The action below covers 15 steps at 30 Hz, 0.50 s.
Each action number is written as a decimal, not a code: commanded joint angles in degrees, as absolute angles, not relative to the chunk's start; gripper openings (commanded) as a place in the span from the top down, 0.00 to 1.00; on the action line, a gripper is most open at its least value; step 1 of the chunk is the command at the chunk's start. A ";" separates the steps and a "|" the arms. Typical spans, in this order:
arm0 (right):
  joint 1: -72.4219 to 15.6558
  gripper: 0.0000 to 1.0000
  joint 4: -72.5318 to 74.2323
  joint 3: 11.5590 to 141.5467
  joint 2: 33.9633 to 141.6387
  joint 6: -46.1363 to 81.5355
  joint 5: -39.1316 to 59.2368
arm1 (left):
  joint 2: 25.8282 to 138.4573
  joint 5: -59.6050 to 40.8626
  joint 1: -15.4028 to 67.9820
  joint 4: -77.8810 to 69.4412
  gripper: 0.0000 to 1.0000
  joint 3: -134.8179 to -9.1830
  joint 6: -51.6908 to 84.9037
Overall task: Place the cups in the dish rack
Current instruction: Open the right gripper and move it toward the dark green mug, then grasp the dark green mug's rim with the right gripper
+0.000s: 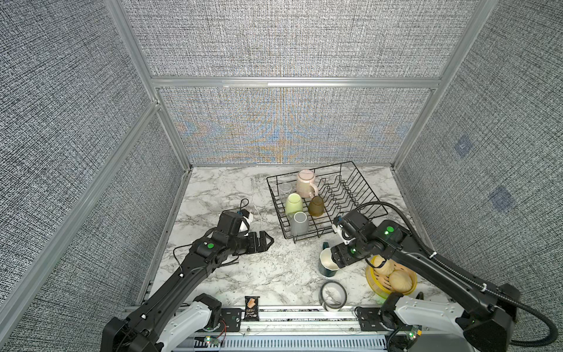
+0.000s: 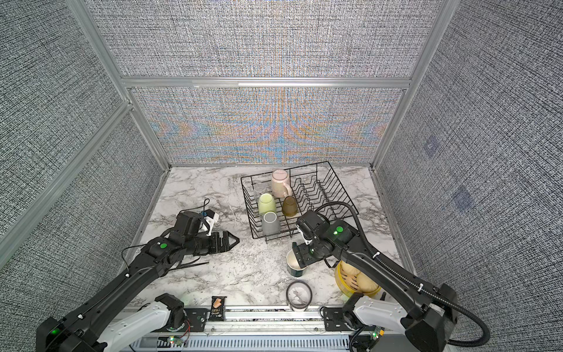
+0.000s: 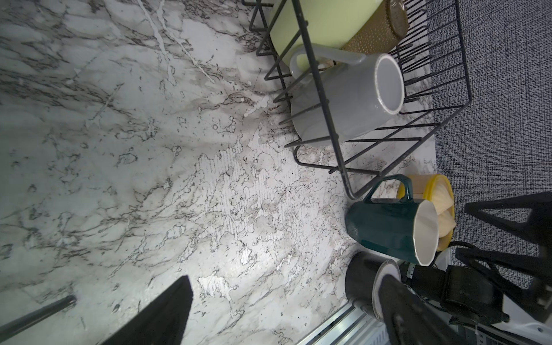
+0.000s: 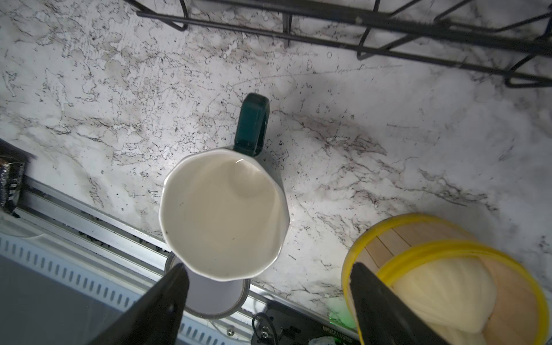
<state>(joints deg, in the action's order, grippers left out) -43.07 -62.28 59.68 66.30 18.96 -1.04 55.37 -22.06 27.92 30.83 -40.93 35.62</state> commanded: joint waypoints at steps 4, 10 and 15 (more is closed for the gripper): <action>-42.85 0.18 -59.37 55.27 69.33 22.63 0.53 | 55.65 -23.02 27.91 29.00 0.02 -40.86 35.94; -42.63 0.27 -55.19 53.45 73.74 22.89 0.28 | 55.51 -23.66 27.92 29.27 0.02 -40.79 36.13; -42.64 0.44 -52.76 52.41 75.15 22.93 -0.35 | 54.94 -23.71 27.93 28.59 0.02 -39.87 36.95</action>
